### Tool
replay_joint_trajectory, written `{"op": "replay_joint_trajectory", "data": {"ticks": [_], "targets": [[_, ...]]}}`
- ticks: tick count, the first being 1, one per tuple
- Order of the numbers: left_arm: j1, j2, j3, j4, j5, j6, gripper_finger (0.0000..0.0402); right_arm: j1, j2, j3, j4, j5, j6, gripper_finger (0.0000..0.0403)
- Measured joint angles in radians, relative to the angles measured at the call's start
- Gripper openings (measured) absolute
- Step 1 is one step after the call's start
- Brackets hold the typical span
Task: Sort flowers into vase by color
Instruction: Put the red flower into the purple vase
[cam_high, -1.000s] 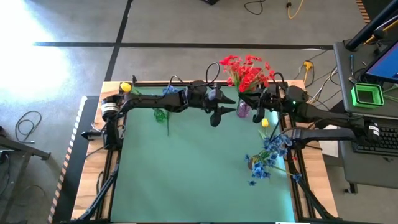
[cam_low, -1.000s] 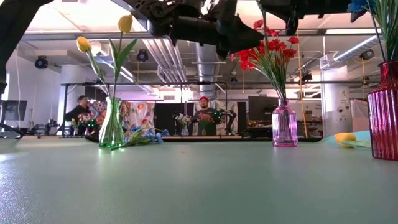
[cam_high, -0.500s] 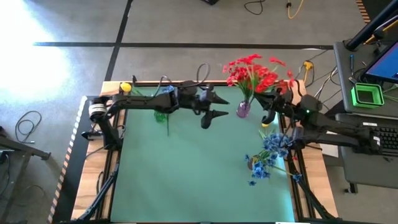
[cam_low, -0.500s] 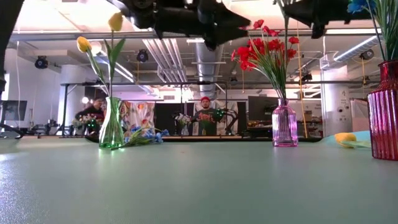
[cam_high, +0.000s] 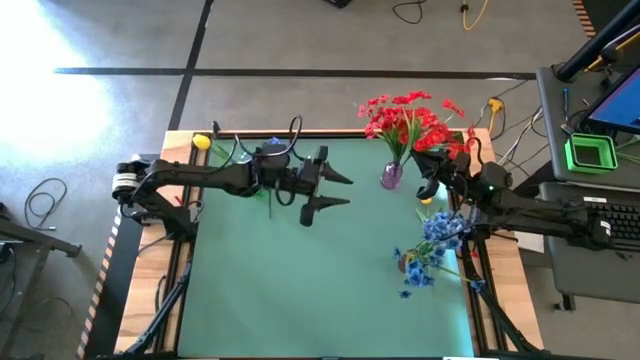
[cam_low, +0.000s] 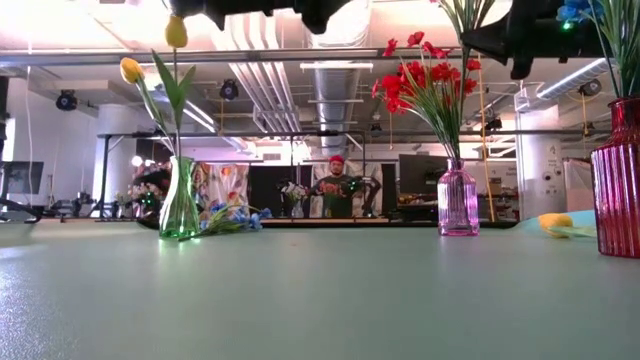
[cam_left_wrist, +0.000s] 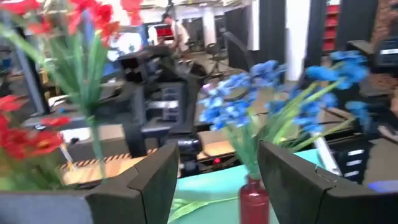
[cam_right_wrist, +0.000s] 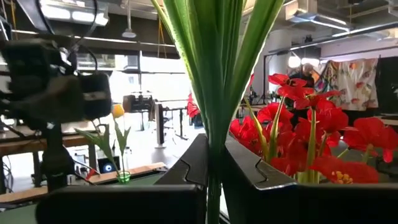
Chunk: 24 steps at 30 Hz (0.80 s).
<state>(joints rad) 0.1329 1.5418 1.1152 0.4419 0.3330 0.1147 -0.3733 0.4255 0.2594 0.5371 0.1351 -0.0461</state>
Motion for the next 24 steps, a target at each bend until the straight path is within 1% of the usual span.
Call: {"op": "replay_joint_trajectory", "data": {"ticks": [2, 6, 13, 20, 24], "targets": [[-0.011, -0.012, 0.001, -0.008, -0.001, 0.001, 0.0205, 0.0, 0.0, 0.007, 0.0, 0.023, -0.017, 0.0019], [-0.033, -0.041, 0.002, -0.015, -0.002, 0.004, 0.0205, 0.0, -0.002, 0.011, 0.006, 0.102, -0.033, 0.002], [-0.064, -0.083, 0.002, -0.053, -0.002, 0.004, 0.0205, 0.0, -0.003, 0.003, 0.001, 0.097, 0.002, 0.002], [-0.089, -0.125, 0.002, -0.076, -0.001, 0.004, 0.0205, 0.0, -0.002, -0.001, -0.001, 0.094, 0.001, 0.002], [-0.098, -0.161, 0.002, -0.118, -0.013, 0.0, 0.0205, 0.0, -0.002, -0.001, 0.007, 0.093, -0.005, 0.002]]}}
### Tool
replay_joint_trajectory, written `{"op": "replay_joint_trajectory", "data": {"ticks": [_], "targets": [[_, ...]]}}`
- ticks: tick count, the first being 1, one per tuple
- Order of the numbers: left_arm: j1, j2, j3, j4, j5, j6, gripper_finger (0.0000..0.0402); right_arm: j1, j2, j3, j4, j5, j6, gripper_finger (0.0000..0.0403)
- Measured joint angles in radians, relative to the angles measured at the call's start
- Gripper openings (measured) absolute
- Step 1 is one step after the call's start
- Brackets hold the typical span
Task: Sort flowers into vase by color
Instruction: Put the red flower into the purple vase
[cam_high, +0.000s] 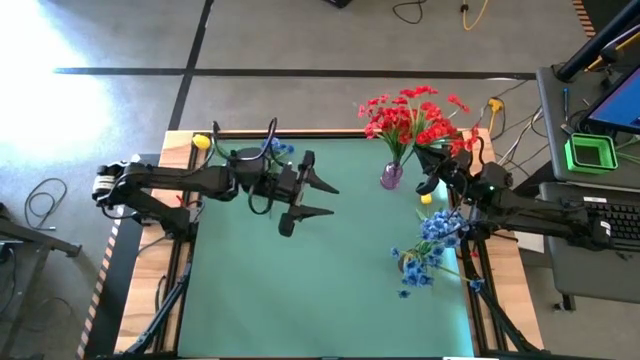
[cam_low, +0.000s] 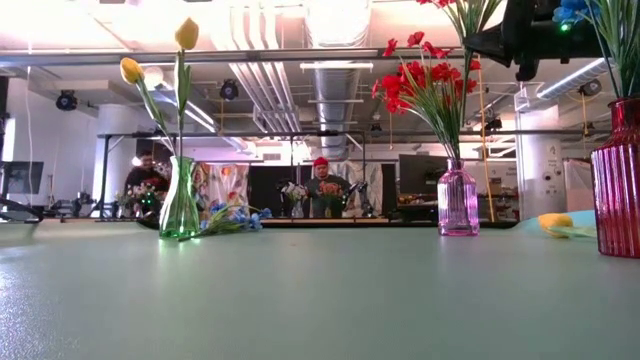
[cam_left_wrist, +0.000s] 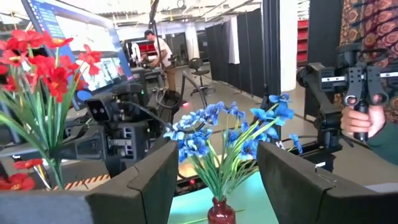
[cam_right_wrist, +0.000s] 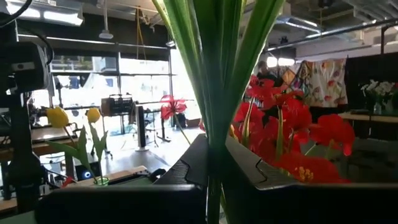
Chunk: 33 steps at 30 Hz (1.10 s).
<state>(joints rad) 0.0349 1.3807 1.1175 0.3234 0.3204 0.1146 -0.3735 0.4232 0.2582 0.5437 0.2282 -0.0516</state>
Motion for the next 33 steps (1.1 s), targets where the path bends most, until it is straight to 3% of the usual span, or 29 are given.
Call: {"op": "replay_joint_trajectory", "data": {"ticks": [7, 15, 22, 33], "targets": [[-0.043, -0.078, 0.0, -0.093, -0.034, -0.002, 0.0205, 0.0, 0.004, -0.054, 0.182, -0.079, -0.02, 0.002], [-0.142, -0.185, 0.0, -0.246, -0.292, 0.012, 0.0205, 0.0, 0.005, -0.21, 0.416, 0.034, -0.061, 0.0019], [-0.221, -0.259, 0.0, -0.358, -0.466, 0.008, 0.0205, 0.0, 0.026, -0.234, 0.442, 0.061, -0.065, 0.0019], [-0.244, -0.313, 0.0, -0.405, -0.496, 0.002, 0.0205, 0.0, 0.098, -0.196, 0.441, 0.165, -0.121, 0.0019]]}}
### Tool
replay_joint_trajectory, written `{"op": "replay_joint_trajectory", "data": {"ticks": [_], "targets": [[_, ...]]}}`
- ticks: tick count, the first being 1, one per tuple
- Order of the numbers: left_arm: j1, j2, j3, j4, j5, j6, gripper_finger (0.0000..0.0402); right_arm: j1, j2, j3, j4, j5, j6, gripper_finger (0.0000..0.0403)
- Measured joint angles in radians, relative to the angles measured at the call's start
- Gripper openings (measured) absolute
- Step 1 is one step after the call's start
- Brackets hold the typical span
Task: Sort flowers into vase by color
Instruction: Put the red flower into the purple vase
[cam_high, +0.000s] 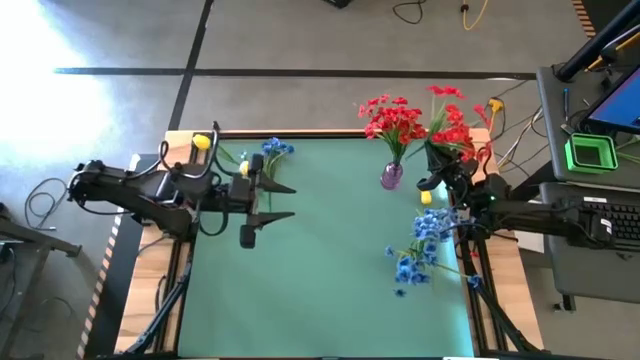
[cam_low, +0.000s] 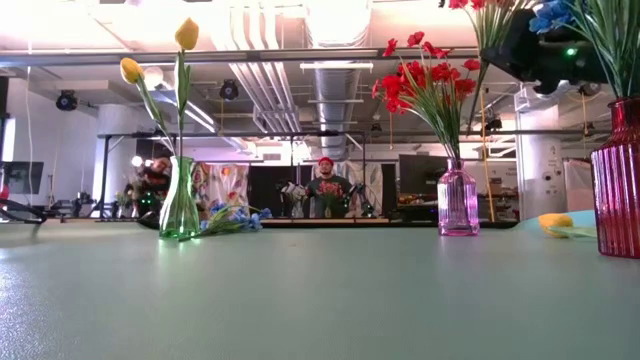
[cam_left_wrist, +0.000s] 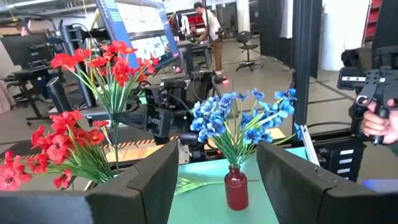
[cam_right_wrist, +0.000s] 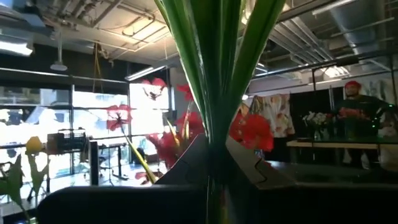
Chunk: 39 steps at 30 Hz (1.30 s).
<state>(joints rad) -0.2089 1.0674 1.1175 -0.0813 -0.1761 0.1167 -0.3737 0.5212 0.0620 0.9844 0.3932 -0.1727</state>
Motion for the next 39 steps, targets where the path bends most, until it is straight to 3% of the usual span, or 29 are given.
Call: {"op": "replay_joint_trajectory", "data": {"ticks": [19, 31, 39], "targets": [[-0.024, -0.147, -0.029, -0.244, 0.0, -0.034, 0.0205, 0.0, 0.218, 0.028, 0.048, -0.024, -0.009, 0.0018], [-0.107, -0.166, -0.196, -0.189, 0.003, -0.078, 0.0205, 0.0, 0.213, 0.028, 0.069, 0.01, -0.013, 0.0021], [-0.122, -0.166, -0.231, -0.18, 0.002, -0.1, 0.0205, 0.0, 0.213, 0.028, 0.069, 0.01, 0.006, 0.0023]]}}
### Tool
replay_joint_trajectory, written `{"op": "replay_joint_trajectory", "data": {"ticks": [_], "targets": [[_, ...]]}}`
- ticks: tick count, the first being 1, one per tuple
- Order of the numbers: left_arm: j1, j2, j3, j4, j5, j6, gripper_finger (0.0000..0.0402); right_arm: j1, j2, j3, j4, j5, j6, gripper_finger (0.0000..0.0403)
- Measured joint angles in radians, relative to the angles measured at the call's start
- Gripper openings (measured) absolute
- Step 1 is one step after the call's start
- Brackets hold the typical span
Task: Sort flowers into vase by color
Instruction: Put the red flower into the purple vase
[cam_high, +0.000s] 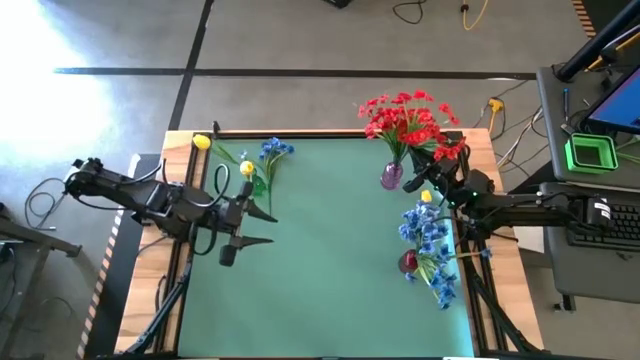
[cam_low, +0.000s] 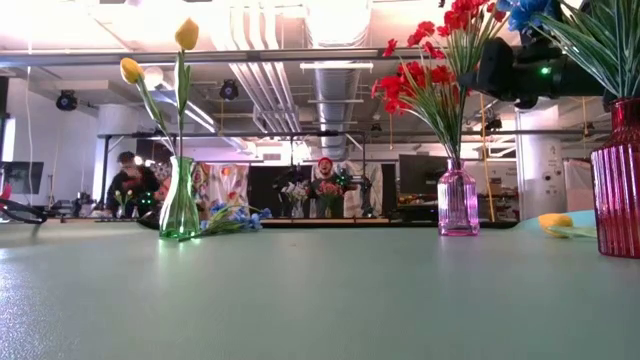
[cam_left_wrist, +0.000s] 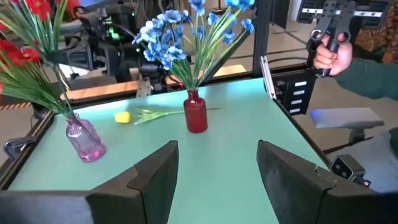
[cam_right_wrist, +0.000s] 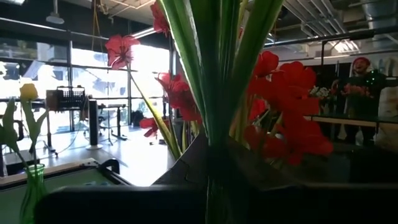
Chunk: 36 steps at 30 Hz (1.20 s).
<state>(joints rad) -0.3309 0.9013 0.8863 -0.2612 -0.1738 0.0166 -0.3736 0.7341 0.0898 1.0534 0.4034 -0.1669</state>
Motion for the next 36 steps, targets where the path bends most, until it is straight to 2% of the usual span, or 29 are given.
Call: {"op": "replay_joint_trajectory", "data": {"ticks": [18, 36], "targets": [[0.0, -0.001, -0.09, 0.096, 0.0, 0.016, 0.0205, 0.0, 0.0, 0.0, -0.001, -0.001, 0.018, 0.0024], [0.0, -0.003, -0.083, 0.098, 0.0, 0.023, 0.0205, 0.0, 0.0, 0.0, -0.001, -0.001, 0.027, 0.0024]]}}
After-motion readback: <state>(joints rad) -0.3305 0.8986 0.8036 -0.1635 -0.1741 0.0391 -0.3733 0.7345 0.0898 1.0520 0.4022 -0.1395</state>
